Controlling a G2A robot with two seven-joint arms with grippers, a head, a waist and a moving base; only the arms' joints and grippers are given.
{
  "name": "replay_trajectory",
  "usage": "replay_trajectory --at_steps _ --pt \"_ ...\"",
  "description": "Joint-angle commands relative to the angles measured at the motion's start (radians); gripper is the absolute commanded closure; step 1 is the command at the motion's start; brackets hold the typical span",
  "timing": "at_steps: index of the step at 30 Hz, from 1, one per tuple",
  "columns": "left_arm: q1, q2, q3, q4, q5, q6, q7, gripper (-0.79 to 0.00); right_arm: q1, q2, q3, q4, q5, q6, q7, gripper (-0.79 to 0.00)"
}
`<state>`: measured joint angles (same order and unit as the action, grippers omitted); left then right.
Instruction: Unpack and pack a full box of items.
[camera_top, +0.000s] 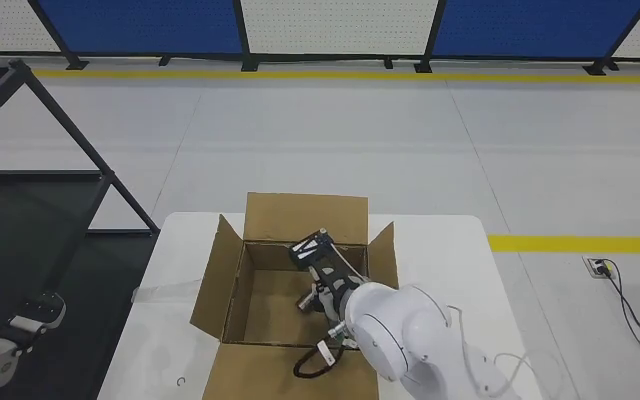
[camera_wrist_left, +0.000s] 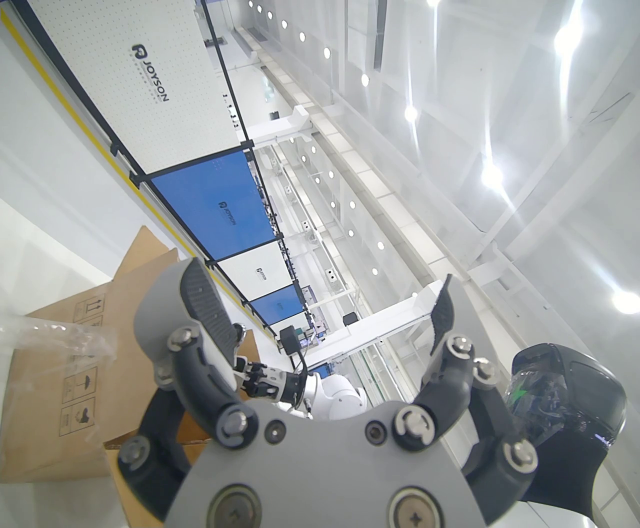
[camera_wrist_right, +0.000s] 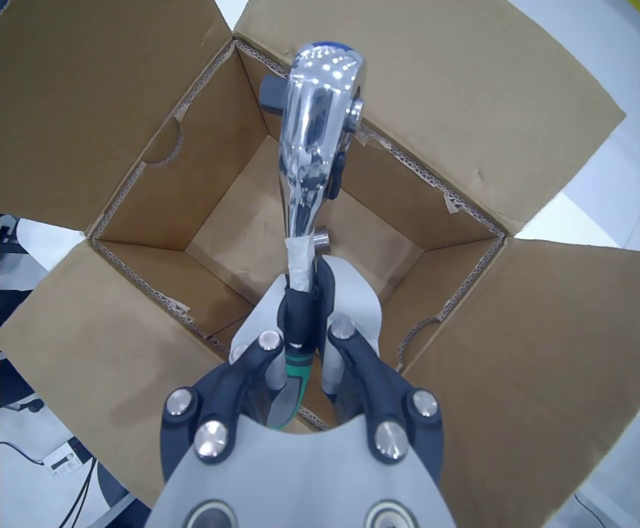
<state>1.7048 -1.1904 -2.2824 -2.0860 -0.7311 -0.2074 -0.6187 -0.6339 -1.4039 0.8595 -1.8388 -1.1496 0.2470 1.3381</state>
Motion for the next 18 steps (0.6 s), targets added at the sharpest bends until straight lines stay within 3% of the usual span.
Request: replay_trajectory --at_steps 1,4,9,18 --pt "0.000 0.000 0.000 0.000 0.000 0.000 0.000 -0.785 -0.019 -0.001 0.000 0.007 0.020 -0.013 -0.036 0.000" --pt "0.000 0.000 0.000 0.000 0.000 0.000 0.000 -0.785 -0.027 -0.002 0.015 -0.016 0.049 -0.046 -0.073 0.000" --pt "0.000 0.000 0.000 0.000 0.000 0.000 0.000 -0.785 -0.076 0.012 0.107 -0.191 -0.018 -0.013 -0.052 0.000" --pt "0.000 0.000 0.000 0.000 0.000 0.000 0.000 -0.785 -0.236 0.053 0.422 -0.470 -0.150 0.000 0.103 0.000"
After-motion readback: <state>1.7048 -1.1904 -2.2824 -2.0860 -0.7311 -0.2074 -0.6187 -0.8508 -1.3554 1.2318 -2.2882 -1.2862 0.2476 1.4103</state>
